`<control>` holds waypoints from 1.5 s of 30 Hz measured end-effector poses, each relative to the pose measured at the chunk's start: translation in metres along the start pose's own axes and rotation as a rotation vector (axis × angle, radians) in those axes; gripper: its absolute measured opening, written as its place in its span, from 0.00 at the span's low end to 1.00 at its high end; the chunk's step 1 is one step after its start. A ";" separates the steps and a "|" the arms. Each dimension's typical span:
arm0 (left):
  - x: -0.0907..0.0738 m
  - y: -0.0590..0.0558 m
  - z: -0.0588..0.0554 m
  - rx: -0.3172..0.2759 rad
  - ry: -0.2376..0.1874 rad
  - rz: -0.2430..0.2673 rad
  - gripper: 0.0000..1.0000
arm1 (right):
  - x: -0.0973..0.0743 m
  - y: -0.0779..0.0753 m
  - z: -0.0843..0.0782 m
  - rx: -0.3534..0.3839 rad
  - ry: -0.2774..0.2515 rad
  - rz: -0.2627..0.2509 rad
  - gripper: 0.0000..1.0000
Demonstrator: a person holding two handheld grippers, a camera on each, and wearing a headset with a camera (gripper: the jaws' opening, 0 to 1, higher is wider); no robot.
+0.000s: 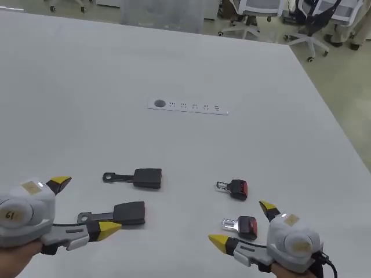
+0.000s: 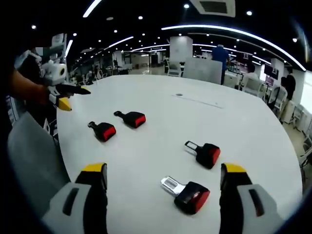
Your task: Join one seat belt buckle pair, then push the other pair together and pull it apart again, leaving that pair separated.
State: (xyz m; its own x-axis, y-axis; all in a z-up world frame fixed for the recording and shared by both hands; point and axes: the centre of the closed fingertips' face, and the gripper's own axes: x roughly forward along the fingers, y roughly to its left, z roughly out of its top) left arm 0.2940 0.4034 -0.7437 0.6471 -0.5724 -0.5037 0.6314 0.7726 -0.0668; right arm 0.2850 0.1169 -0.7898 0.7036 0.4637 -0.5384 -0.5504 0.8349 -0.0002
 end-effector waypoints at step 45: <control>0.023 -0.006 -0.008 0.010 0.035 -0.047 1.00 | 0.003 -0.014 -0.025 -0.039 0.093 0.058 0.93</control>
State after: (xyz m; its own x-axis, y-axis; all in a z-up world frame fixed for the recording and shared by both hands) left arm 0.3014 0.3879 -0.7622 0.6015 -0.5980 -0.5296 0.6651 0.7422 -0.0827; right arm 0.2831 0.0993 -0.8127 0.6263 0.4801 -0.6142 -0.6073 0.7945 0.0019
